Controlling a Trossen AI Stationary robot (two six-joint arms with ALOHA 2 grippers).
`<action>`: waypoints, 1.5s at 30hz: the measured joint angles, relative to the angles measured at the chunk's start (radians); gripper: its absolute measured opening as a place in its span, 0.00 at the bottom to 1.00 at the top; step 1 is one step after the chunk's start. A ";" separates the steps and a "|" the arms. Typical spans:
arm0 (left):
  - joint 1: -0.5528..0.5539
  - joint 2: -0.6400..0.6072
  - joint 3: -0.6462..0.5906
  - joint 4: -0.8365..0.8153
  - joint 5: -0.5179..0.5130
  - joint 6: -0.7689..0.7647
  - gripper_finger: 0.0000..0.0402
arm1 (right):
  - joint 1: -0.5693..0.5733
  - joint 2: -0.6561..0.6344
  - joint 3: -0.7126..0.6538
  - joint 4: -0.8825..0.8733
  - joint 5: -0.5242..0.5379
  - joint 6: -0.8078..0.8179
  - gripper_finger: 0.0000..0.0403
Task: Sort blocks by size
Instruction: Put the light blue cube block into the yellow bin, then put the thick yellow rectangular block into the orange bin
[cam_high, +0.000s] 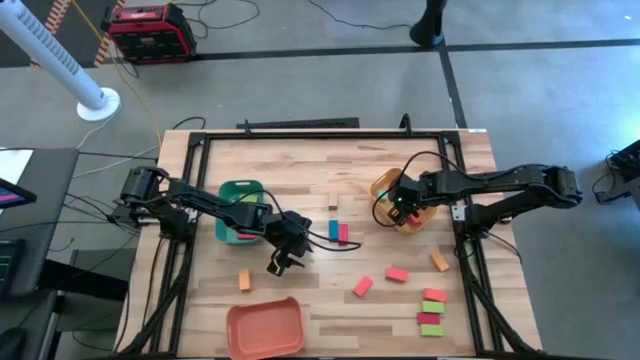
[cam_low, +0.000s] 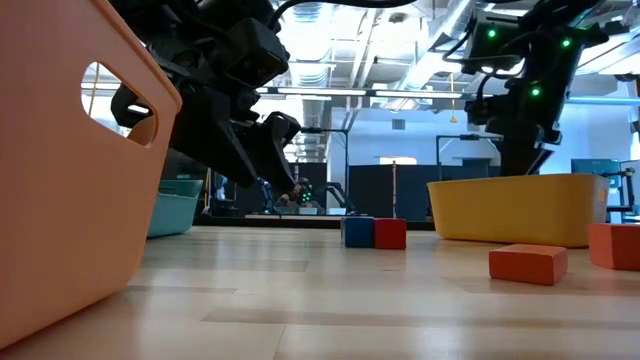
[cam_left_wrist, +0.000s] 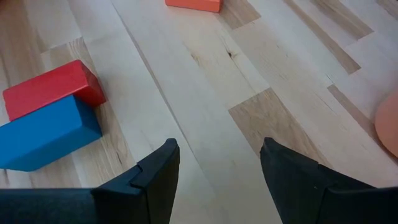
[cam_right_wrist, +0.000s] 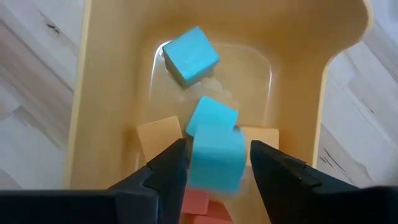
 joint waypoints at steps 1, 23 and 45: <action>0.000 0.000 0.000 0.000 -0.002 0.000 0.53 | 0.000 0.000 0.000 0.001 0.000 -0.001 0.53; -0.012 -0.230 0.000 -0.405 -0.126 -0.020 0.53 | 0.033 -0.107 0.025 0.045 0.003 -0.046 0.62; -0.410 -0.298 0.000 -0.777 -0.256 -0.060 0.53 | 0.293 -0.230 0.031 0.174 0.014 -0.047 0.62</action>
